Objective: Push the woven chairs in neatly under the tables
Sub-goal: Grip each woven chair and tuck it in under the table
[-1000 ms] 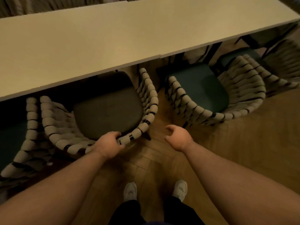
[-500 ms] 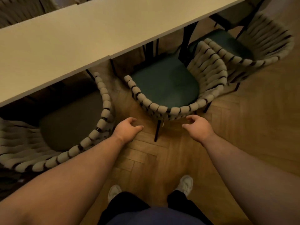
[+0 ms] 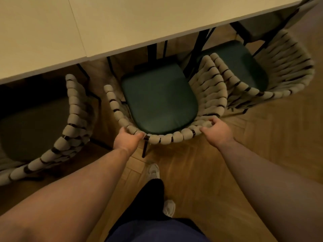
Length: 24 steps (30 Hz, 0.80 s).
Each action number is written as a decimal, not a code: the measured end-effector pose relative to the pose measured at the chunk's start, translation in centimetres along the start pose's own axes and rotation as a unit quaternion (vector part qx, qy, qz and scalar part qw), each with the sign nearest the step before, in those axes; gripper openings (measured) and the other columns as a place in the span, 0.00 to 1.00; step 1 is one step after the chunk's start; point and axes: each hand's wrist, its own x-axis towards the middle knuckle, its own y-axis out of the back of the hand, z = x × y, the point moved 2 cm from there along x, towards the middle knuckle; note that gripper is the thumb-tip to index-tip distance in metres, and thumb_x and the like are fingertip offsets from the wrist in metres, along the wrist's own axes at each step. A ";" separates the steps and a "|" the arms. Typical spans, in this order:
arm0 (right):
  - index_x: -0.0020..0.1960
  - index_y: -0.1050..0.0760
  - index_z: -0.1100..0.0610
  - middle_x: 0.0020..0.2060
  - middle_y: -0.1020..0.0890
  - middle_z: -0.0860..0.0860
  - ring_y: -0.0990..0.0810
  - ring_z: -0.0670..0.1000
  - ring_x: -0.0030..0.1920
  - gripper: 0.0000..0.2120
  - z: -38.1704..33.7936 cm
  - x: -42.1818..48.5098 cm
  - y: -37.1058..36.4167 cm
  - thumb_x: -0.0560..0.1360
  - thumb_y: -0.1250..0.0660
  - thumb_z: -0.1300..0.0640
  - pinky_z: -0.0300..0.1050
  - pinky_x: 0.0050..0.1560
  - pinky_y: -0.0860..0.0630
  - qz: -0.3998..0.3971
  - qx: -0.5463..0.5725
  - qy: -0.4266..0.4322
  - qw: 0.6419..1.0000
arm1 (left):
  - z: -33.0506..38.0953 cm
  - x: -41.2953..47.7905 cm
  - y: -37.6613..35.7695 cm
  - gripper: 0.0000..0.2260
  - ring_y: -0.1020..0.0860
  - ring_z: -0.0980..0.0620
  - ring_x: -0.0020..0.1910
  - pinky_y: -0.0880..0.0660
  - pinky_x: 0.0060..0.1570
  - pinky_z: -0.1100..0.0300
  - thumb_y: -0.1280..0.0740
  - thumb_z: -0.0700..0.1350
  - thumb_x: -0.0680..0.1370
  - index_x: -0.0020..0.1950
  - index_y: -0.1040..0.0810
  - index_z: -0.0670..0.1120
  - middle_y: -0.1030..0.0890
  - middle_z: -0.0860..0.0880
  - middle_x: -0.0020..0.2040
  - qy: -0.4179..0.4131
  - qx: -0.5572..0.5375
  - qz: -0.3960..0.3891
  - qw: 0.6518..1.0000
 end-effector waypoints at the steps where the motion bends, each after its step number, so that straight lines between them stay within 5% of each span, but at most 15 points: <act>1: 0.80 0.30 0.51 0.71 0.21 0.56 0.21 0.60 0.68 0.28 0.0 1.5 0.5 0.82 0.29 0.47 0.53 0.66 0.22 -0.001 0.014 -0.012 1.000 | 0.6 0.7 -0.3 0.37 0.26 0.38 0.73 0.28 0.70 0.44 0.25 0.57 0.79 0.83 0.37 0.48 0.25 0.43 0.75 0.028 -0.018 0.017 0.999; 8: 0.82 0.36 0.52 0.71 0.22 0.58 0.20 0.62 0.66 0.36 0.5 10.0 2.3 0.80 0.27 0.43 0.60 0.66 0.19 -0.017 0.059 -0.081 0.995 | 1.8 2.3 -4.3 0.44 0.27 0.36 0.71 0.28 0.70 0.41 0.22 0.57 0.76 0.85 0.41 0.47 0.27 0.41 0.75 0.191 -0.155 0.039 0.969; 12: 0.72 0.24 0.58 0.62 0.18 0.57 0.17 0.62 0.60 0.36 2.6 14.4 1.9 0.69 0.23 0.41 0.62 0.63 0.18 -0.061 0.142 -0.163 0.974 | 1.6 1.3 -8.9 0.36 0.22 0.44 0.56 0.22 0.59 0.47 0.20 0.57 0.74 0.76 0.29 0.46 0.21 0.48 0.60 0.244 -0.277 0.037 0.929; 14: 0.71 0.22 0.59 0.65 0.17 0.59 0.17 0.64 0.63 0.36 4.8 16.9 0.5 0.68 0.21 0.43 0.65 0.64 0.18 -0.091 0.209 -0.201 0.953 | 2.1 0.7 -11.4 0.34 0.21 0.43 0.58 0.21 0.57 0.48 0.19 0.59 0.73 0.74 0.26 0.47 0.20 0.47 0.60 0.265 -0.347 0.036 0.899; 18: 0.78 0.33 0.52 0.69 0.23 0.57 0.21 0.63 0.63 0.54 7.0 16.9 -0.6 0.59 0.14 0.39 0.64 0.50 0.15 -0.090 0.294 -0.262 0.915 | 2.8 0.7 -15.6 0.42 0.17 0.40 0.57 0.16 0.56 0.41 0.14 0.58 0.64 0.72 0.27 0.50 0.18 0.44 0.62 0.274 -0.468 0.082 0.836; 20: 0.80 0.35 0.52 0.70 0.26 0.56 0.23 0.64 0.63 0.51 6.9 16.3 -0.8 0.64 0.13 0.44 0.64 0.45 0.16 -0.116 0.344 -0.286 0.887 | 3.1 0.7 -16.8 0.32 0.15 0.40 0.55 0.17 0.58 0.40 0.15 0.52 0.69 0.68 0.24 0.47 0.16 0.43 0.58 0.276 -0.492 0.100 0.820; 24: 0.76 0.28 0.51 0.66 0.21 0.58 0.19 0.65 0.60 0.37 6.4 16.7 -2.2 0.72 0.16 0.50 0.69 0.52 0.16 -0.209 0.424 -0.317 0.822 | 3.7 1.1 -18.9 0.10 0.14 0.39 0.53 0.17 0.51 0.42 0.25 0.42 0.80 0.60 0.18 0.44 0.13 0.40 0.54 0.290 -0.555 0.073 0.776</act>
